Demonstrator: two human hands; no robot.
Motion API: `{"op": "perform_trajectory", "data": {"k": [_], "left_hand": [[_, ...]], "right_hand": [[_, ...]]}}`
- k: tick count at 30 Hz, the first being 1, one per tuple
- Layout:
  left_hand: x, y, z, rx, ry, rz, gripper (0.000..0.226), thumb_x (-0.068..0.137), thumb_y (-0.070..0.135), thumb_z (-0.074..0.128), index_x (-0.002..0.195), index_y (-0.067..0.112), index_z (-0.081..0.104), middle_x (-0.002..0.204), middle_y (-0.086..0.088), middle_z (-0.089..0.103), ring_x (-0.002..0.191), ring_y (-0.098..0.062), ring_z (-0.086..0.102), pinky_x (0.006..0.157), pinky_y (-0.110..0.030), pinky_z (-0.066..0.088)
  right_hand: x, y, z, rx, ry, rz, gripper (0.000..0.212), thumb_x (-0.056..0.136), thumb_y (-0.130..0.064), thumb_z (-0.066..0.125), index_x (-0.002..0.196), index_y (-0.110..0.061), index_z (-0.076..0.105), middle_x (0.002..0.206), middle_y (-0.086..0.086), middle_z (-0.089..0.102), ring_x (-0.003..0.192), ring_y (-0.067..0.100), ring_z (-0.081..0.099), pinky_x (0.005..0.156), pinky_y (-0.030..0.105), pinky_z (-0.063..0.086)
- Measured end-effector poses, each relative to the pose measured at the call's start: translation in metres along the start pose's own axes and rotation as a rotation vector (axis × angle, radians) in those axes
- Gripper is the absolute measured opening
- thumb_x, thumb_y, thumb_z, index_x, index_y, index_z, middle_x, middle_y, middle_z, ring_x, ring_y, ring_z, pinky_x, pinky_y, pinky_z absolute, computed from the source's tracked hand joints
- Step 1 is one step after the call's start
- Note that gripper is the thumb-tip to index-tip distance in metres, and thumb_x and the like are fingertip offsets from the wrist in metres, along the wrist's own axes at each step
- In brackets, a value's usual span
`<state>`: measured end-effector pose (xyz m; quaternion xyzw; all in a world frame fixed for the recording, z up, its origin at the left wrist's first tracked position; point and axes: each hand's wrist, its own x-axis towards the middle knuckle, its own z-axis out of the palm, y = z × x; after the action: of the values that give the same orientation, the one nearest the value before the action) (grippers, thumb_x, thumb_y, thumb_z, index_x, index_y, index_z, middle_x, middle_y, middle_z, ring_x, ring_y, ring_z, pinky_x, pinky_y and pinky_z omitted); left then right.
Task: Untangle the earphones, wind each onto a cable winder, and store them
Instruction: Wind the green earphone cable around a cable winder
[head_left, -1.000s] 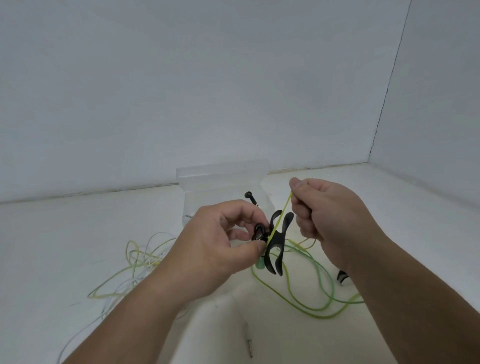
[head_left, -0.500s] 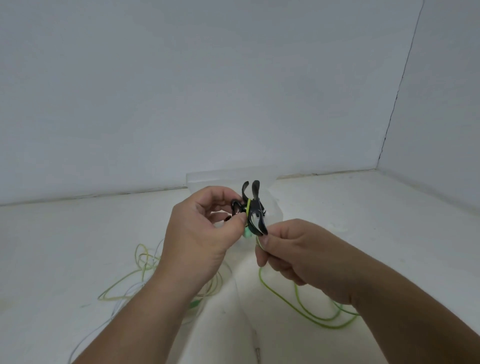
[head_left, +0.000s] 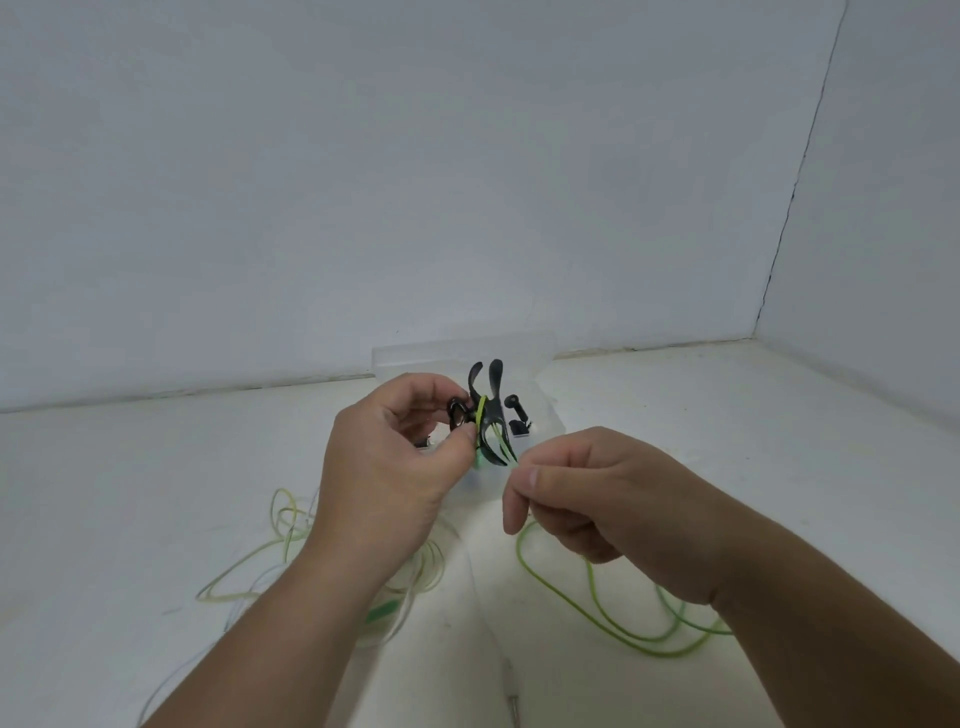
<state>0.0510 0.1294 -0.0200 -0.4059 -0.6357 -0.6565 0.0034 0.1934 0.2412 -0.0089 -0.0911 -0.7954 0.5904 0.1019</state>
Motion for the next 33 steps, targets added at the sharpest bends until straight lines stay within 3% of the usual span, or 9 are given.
{"op": "perform_trajectory", "data": {"k": [4, 8, 10, 13, 16, 21, 24, 28, 33], "left_hand": [[-0.002, -0.004, -0.002, 0.276, -0.043, 0.167, 0.024, 0.073, 0.013, 0.079, 0.087, 0.030, 0.070, 0.086, 0.020, 0.070, 0.090, 0.000, 0.065, 0.079, -0.006, 0.044], [-0.006, -0.003, -0.001, 0.404, -0.196, 0.251, 0.025, 0.074, 0.013, 0.079, 0.088, 0.033, 0.071, 0.087, 0.020, 0.068, 0.087, 0.007, 0.059, 0.074, -0.003, 0.037], [-0.009, -0.002, 0.001, 0.353, -0.288, 0.194, 0.025, 0.075, 0.012, 0.079, 0.087, 0.032, 0.073, 0.088, 0.019, 0.071, 0.083, 0.012, 0.059, 0.072, -0.002, 0.037], [-0.010, 0.000, 0.004, 0.190, -0.430, 0.084, 0.022, 0.075, 0.009, 0.080, 0.084, 0.029, 0.075, 0.089, 0.013, 0.074, 0.093, -0.002, 0.067, 0.088, -0.014, 0.045], [-0.010, 0.002, 0.006, -0.021, -0.445, -0.026, 0.022, 0.069, 0.012, 0.075, 0.086, 0.028, 0.076, 0.089, 0.007, 0.076, 0.093, -0.009, 0.071, 0.093, -0.024, 0.050], [-0.008, 0.003, 0.006, -0.302, -0.360, -0.089, 0.019, 0.066, 0.003, 0.071, 0.081, 0.013, 0.077, 0.079, 0.002, 0.075, 0.073, -0.007, 0.068, 0.073, -0.015, 0.050], [-0.008, 0.002, 0.008, -0.331, -0.258, -0.100, 0.020, 0.067, 0.004, 0.072, 0.080, 0.017, 0.078, 0.081, -0.001, 0.075, 0.075, -0.009, 0.068, 0.072, -0.016, 0.051], [-0.003, 0.000, 0.006, -0.214, -0.067, -0.105, 0.025, 0.076, -0.007, 0.076, 0.084, 0.016, 0.076, 0.082, 0.000, 0.077, 0.078, -0.010, 0.071, 0.076, -0.019, 0.053], [-0.001, 0.003, 0.000, -0.061, 0.003, -0.073, 0.025, 0.078, -0.005, 0.074, 0.083, 0.020, 0.075, 0.083, 0.004, 0.077, 0.084, -0.012, 0.072, 0.086, -0.027, 0.054]], "right_hand": [[-0.001, -0.003, -0.003, 0.122, 0.058, -0.084, 0.025, 0.085, -0.023, 0.054, 0.071, -0.009, 0.070, 0.057, 0.003, 0.027, 0.052, 0.017, 0.019, 0.045, 0.023, 0.018], [-0.001, -0.006, -0.012, 0.232, 0.299, -0.173, 0.024, 0.079, -0.018, 0.053, 0.064, -0.009, 0.069, 0.053, 0.003, 0.030, 0.050, 0.016, 0.019, 0.042, 0.023, 0.016], [-0.002, -0.006, -0.016, 0.083, 0.476, -0.176, 0.023, 0.078, -0.020, 0.057, 0.061, -0.007, 0.066, 0.051, 0.003, 0.030, 0.048, 0.016, 0.022, 0.043, 0.024, 0.018], [-0.003, -0.004, -0.018, -0.230, 0.713, -0.148, 0.030, 0.090, -0.019, 0.059, 0.063, -0.007, 0.064, 0.049, 0.002, 0.029, 0.042, 0.013, 0.023, 0.040, 0.021, 0.022], [0.000, -0.001, -0.019, -0.250, 0.785, -0.118, 0.032, 0.095, -0.021, 0.057, 0.066, -0.010, 0.065, 0.045, -0.004, 0.028, 0.036, 0.007, 0.021, 0.038, 0.016, 0.020], [0.005, 0.010, -0.018, -0.233, 0.622, 0.071, 0.034, 0.094, -0.024, 0.060, 0.061, -0.017, 0.068, 0.054, 0.007, 0.036, 0.048, 0.018, 0.029, 0.040, 0.021, 0.023], [0.006, 0.015, -0.008, -0.252, 0.352, 0.169, 0.035, 0.096, -0.020, 0.054, 0.065, -0.019, 0.070, 0.062, 0.006, 0.041, 0.058, 0.021, 0.032, 0.047, 0.027, 0.023], [0.004, 0.012, 0.003, -0.149, 0.059, 0.181, 0.035, 0.104, -0.021, 0.045, 0.084, -0.011, 0.071, 0.063, 0.003, 0.042, 0.053, 0.014, 0.032, 0.049, 0.023, 0.027], [-0.001, 0.002, 0.001, -0.195, 0.059, 0.113, 0.026, 0.099, -0.025, 0.057, 0.081, -0.016, 0.074, 0.059, -0.001, 0.037, 0.052, 0.014, 0.030, 0.049, 0.024, 0.025]]}}
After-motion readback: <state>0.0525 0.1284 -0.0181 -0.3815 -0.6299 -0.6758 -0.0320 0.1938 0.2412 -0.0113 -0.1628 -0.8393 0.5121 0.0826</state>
